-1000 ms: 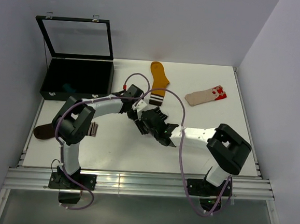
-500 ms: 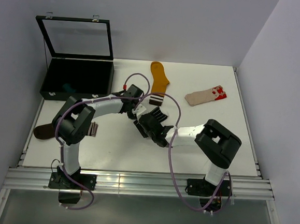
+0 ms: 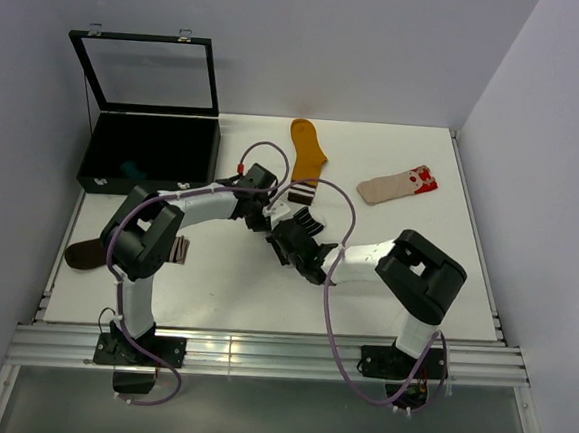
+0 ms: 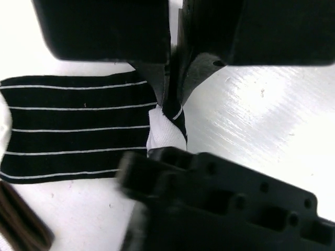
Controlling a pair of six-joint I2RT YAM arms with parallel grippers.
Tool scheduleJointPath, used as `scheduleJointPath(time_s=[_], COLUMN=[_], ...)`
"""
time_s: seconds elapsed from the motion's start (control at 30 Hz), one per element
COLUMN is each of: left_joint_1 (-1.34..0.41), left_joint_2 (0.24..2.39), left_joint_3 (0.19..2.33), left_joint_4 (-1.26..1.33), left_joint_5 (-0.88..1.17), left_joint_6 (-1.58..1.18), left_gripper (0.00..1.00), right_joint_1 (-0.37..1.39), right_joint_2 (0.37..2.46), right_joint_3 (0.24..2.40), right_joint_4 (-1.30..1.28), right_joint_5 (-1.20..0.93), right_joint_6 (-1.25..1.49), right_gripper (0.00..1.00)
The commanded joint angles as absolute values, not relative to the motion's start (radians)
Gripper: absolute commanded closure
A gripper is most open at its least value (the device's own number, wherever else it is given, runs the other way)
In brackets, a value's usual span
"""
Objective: Roll the socks
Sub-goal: Roll the sock at the center of the board.
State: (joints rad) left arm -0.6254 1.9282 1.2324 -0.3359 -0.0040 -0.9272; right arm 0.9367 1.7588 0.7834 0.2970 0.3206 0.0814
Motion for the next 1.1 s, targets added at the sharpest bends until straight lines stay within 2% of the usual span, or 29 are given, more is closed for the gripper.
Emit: scheduleJointPath(time_s=[0.0,0.13,0.17,0.27,0.4,0.63,0.8,1.07], left_joint_1=[-0.630,-0.620,-0.611,-0.594,-0.586,-0.589,-0.609,-0.623], left_joint_2=[1.915,1.852,1.835,1.760,1.663,1.628,1.649,1.727], left_joint_3=[1.201,1.148,1.135,1.077,0.996,0.920,0.903,0.943], left_joint_4=[-0.373,-0.341,-0.333,-0.296,-0.224,-0.109,-0.060,-0.057], left_joint_5=[-0.015,-0.037,-0.044,-0.075,-0.080,-0.012,0.011,0.032], left_joint_6=[-0.933,-0.979,-1.004,-1.051,-1.095,-1.118,-1.132,-1.154], left_gripper=[0.75,0.60,0.53,0.46,0.45,0.43,0.42,0.42], right_joint_1=[0.898,0.812,0.774,0.720,0.614,0.496,0.450,0.433], right_joint_2=[1.726,1.684,1.678,1.669,1.690,1.839,1.923,1.954], right_joint_3=[0.743,0.716,0.712,0.686,0.640,0.627,0.597,0.580], right_joint_4=[0.279,0.311,0.324,0.377,0.516,0.718,0.863,0.865], right_joint_5=[0.187,-0.026,-0.107,-0.234,-0.469,-0.713,-0.762,-0.738], right_joint_6=[0.161,0.241,0.276,0.363,0.488,0.739,0.896,0.927], right_gripper=[1.00,1.00,1.00,1.00,1.00,1.00,1.00,1.00])
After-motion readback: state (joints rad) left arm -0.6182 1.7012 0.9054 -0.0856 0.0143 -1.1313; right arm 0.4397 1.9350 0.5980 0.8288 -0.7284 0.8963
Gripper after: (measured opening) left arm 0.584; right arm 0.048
